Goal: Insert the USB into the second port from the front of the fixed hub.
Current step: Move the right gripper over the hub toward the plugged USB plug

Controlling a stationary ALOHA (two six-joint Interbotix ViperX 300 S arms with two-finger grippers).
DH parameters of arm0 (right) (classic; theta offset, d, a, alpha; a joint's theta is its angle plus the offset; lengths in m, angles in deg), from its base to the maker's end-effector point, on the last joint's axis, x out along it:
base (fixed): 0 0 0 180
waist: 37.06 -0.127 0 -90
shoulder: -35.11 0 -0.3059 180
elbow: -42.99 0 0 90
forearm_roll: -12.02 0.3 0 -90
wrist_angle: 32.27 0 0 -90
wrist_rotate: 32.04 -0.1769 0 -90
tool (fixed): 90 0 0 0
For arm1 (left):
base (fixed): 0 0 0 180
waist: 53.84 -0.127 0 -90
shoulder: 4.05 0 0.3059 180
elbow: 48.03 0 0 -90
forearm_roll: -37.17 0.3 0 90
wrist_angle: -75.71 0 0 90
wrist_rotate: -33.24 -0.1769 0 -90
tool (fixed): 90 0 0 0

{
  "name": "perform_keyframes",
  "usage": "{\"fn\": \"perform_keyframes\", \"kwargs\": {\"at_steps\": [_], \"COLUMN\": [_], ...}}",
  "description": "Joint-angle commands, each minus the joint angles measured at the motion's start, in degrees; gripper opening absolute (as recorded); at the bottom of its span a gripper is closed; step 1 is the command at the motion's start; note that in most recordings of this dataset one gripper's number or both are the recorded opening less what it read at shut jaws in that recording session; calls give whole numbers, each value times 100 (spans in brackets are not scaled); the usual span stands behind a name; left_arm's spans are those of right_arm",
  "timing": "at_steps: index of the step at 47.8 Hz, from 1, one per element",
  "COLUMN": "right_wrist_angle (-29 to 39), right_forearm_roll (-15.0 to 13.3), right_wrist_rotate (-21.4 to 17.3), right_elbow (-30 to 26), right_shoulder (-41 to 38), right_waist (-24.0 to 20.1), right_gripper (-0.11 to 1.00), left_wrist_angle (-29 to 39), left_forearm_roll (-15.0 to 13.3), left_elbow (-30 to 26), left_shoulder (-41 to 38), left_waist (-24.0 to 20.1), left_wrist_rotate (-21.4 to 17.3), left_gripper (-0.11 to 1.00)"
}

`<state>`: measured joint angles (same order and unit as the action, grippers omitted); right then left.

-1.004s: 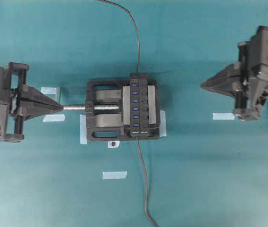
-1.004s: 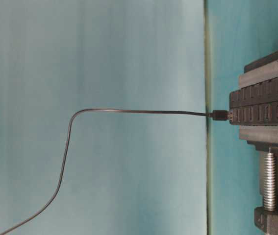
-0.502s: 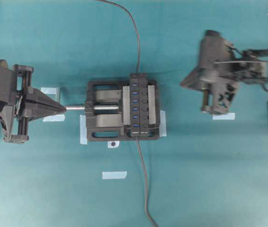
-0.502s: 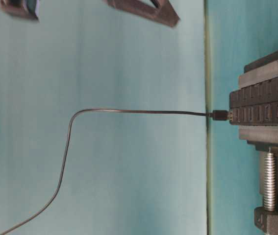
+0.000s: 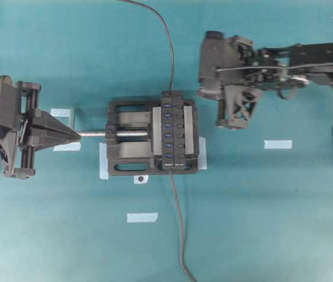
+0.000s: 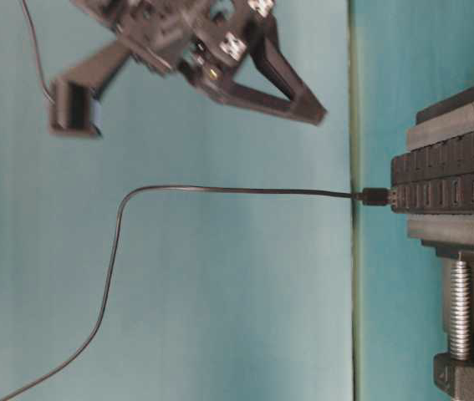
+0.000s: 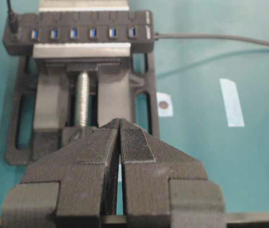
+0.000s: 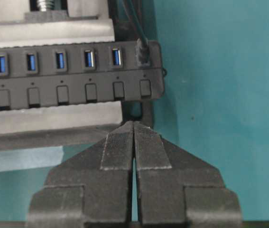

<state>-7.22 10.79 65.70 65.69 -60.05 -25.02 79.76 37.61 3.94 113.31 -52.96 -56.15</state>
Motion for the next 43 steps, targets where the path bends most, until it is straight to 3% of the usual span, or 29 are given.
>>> {"fn": "perform_keyframes", "kwargs": {"at_steps": [1, 27, 43], "right_wrist_angle": [70, 132, 105], "right_forearm_roll": [-9, -9, -9], "right_wrist_rotate": [97, 642, 677], "right_elbow": [-255, -905, -958], "right_shoulder": [-97, -791, -879], "right_waist": [26, 149, 132], "right_gripper": [-2, -2, -2], "left_wrist_angle": [9, 35, 44], "left_forearm_roll": [18, 18, 18], "left_elbow": [-141, -132, -123], "left_shoulder": [0, 0, 0], "left_waist": [0, 0, 0], "left_wrist_rotate": [18, 18, 18], "left_gripper": [0, 0, 0]}}
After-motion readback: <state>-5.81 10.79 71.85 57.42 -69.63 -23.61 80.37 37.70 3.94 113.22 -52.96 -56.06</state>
